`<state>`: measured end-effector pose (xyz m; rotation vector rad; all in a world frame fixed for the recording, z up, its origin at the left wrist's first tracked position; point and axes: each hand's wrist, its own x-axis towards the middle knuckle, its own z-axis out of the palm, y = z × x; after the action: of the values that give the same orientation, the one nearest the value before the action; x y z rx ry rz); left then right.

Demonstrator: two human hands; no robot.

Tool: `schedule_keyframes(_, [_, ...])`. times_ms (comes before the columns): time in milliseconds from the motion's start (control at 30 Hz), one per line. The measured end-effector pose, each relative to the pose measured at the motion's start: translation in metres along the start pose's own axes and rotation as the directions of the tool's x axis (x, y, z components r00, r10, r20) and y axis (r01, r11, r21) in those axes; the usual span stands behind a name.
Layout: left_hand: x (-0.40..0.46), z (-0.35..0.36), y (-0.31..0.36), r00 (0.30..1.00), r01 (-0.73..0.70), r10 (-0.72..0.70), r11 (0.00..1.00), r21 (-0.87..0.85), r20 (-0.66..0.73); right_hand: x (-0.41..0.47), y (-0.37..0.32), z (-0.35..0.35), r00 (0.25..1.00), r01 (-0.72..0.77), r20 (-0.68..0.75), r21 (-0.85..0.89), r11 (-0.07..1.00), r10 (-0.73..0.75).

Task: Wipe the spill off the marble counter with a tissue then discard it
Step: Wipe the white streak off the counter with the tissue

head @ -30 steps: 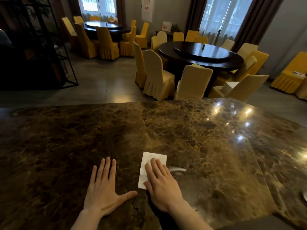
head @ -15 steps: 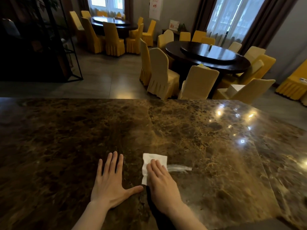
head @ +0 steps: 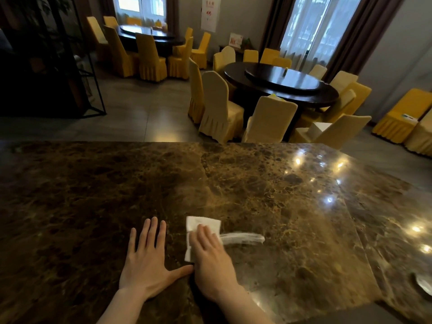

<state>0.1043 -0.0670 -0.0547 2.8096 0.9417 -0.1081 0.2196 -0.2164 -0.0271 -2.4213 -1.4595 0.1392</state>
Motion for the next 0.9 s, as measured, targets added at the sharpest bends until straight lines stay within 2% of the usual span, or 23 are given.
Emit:
schedule_keyframes(67, [0.000,0.000,-0.001,1.000,0.001,-0.001,1.000,0.006,0.002,0.000,0.006,0.000,0.997,0.071,0.033,-0.010,0.997,-0.070])
schedule_keyframes(100, [0.000,0.000,-0.001,1.000,-0.001,0.001,1.000,0.000,0.010,-0.001,0.017,-0.002,0.999,0.046,0.016,-0.016,0.999,-0.046])
schedule_keyframes(167, [0.000,-0.001,-0.001,1.000,-0.003,0.003,1.000,-0.011,0.024,-0.006,0.050,-0.012,0.994,-0.094,-0.048,-0.006,0.996,0.094])
schedule_keyframes(267, [-0.001,-0.002,0.000,1.000,-0.002,0.003,1.000,-0.022,0.022,-0.011,0.086,-0.027,0.942,-0.317,-0.122,-0.027,0.948,0.312])
schedule_keyframes(333, [-0.002,-0.004,0.000,0.999,0.000,0.001,1.000,-0.021,0.034,-0.008,0.080,-0.024,0.932,-0.339,-0.149,-0.026,0.940,0.332])
schedule_keyframes(433, [-0.002,-0.008,0.001,0.997,0.001,-0.001,1.000,0.006,0.075,0.000,0.040,-0.008,0.986,-0.118,-0.120,-0.004,0.993,0.117])
schedule_keyframes(500, [-0.001,-0.010,0.002,0.996,0.005,-0.007,1.000,0.019,0.088,0.000,0.018,0.001,0.998,0.062,-0.030,0.006,0.998,-0.062])
schedule_keyframes(567, [-0.003,-0.012,0.003,0.995,0.004,-0.007,1.000,0.028,0.097,-0.001,0.025,-0.002,0.993,0.122,0.003,-0.009,0.993,-0.122])
schedule_keyframes(600, [-0.003,-0.013,0.003,0.995,0.003,-0.006,1.000,0.028,0.104,-0.004,0.037,-0.006,0.996,0.083,-0.013,-0.019,0.996,-0.083])
schedule_keyframes(667, [-0.003,-0.014,0.004,0.995,0.007,-0.010,1.000,0.022,0.104,-0.012,0.072,-0.020,0.995,-0.085,-0.060,-0.009,0.996,0.085])
schedule_keyframes(767, [-0.003,-0.014,0.005,0.994,0.015,-0.017,1.000,0.022,0.105,-0.016,0.104,-0.037,0.950,-0.301,-0.100,-0.038,0.953,0.296])
schedule_keyframes(833, [-0.003,-0.013,0.006,0.994,0.021,-0.022,1.000,0.010,0.103,-0.012,0.093,-0.034,0.932,-0.344,-0.126,-0.019,0.939,0.340])
schedule_keyframes(900, [-0.002,-0.013,0.005,0.995,0.023,-0.023,1.000,0.007,0.092,-0.010,0.066,-0.024,0.958,-0.241,-0.155,0.030,0.970,0.243])
